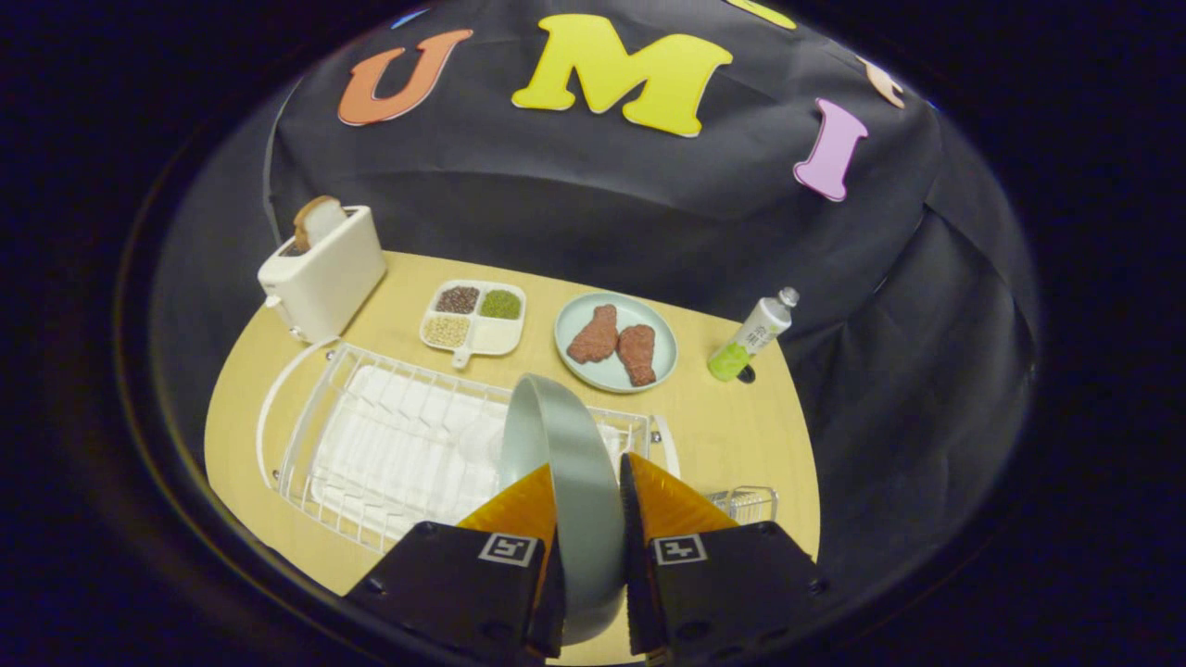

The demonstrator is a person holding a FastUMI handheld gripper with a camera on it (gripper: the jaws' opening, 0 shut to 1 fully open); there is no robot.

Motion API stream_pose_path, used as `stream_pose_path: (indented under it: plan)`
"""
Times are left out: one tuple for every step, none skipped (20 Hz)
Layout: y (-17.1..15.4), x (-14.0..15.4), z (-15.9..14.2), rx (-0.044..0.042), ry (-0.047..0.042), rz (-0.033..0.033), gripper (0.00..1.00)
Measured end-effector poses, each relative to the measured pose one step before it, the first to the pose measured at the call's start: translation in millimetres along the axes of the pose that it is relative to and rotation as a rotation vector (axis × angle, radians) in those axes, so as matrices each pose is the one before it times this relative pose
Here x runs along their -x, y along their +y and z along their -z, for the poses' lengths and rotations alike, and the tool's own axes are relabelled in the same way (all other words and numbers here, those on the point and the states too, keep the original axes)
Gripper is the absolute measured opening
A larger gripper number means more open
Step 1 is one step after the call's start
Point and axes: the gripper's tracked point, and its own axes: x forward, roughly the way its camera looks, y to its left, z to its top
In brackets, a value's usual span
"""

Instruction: Take the plate from the dish rack, then take the spoon from the basket and place it into the plate.

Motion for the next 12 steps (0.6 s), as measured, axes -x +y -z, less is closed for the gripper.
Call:
stream_pose_path:
  plan:
    - [3.23,8.11,4.74,-0.00692,-0.01194,-0.03671,0.32]
    - [3.49,9.08,6.77,-0.02274,-0.00978,-0.03844,0.32]
    - [1.69,7.48,8.67,-0.02319,-0.00653,-0.04572,0.32]
    - [3.95,7.30,10.27,-0.02636,-0.00883,-0.05485,0.31]
    - [2.64,7.73,13.31,-0.02784,-0.00560,-0.05380,0.32]
    - [-0.14,6.71,15.71,-0.02244,-0.00115,-0.04398,0.32]
    - [-0.95,5.35,15.89,-0.02474,-0.00686,-0.03769,0.31]
    - [-2.16,3.22,14.40,-0.02064,0.00107,-0.03528,0.32]
    - [-3.07,-0.99,17.65,-0.03092,-0.00008,-0.03110,0.32]
    - [-2.50,1.70,16.67,-0.02247,0.00711,-0.03048,0.31]
    - [-3.33,-0.14,16.10,-0.02083,0.00790,-0.02590,0.31]
    - [-3.75,-0.18,14.60,-0.01825,0.00681,-0.02058,0.31]
